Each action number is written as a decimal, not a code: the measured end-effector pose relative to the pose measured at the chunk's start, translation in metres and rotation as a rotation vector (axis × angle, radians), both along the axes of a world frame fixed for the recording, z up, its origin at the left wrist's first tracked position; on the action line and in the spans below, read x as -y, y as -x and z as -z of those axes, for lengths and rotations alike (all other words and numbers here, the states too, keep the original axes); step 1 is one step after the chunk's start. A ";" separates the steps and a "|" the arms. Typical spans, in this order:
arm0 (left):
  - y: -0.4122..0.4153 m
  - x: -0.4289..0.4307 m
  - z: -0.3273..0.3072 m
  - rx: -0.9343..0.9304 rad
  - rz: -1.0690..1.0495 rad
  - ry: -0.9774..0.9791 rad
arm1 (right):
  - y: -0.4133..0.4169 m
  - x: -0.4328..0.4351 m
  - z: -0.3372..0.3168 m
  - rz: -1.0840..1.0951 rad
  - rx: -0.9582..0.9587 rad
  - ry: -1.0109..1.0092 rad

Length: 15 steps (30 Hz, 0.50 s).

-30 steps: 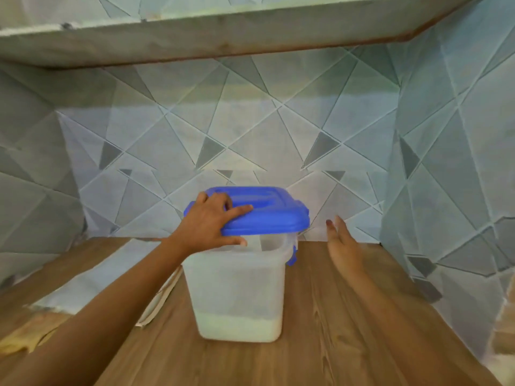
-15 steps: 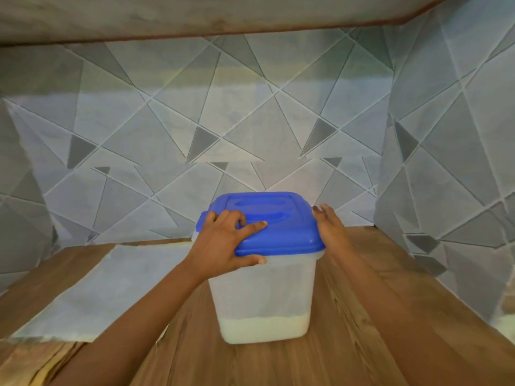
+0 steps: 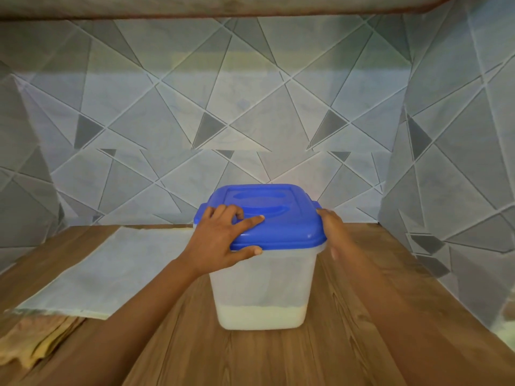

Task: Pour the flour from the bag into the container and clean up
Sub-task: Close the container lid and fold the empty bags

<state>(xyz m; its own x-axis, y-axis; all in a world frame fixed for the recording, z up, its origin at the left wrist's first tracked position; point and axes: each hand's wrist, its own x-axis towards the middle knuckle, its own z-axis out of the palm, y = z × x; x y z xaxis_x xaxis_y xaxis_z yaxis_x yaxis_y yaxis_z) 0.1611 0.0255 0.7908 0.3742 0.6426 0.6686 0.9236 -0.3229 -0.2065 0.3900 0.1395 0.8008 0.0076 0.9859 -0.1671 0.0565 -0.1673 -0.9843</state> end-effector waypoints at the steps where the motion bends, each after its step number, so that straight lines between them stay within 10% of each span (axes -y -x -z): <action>1: -0.001 0.001 -0.001 0.011 -0.001 0.001 | -0.003 0.003 -0.002 -0.032 0.006 0.037; 8: 0.015 -0.010 -0.016 0.781 -0.173 0.164 | -0.026 -0.020 0.034 -0.508 -0.443 -0.193; 12: 0.021 -0.003 -0.014 1.802 -0.301 0.567 | -0.021 -0.001 0.021 -0.253 -0.353 -0.003; 15: 0.034 -0.003 -0.004 2.055 -0.092 0.834 | -0.021 -0.003 0.007 -0.083 -0.186 0.141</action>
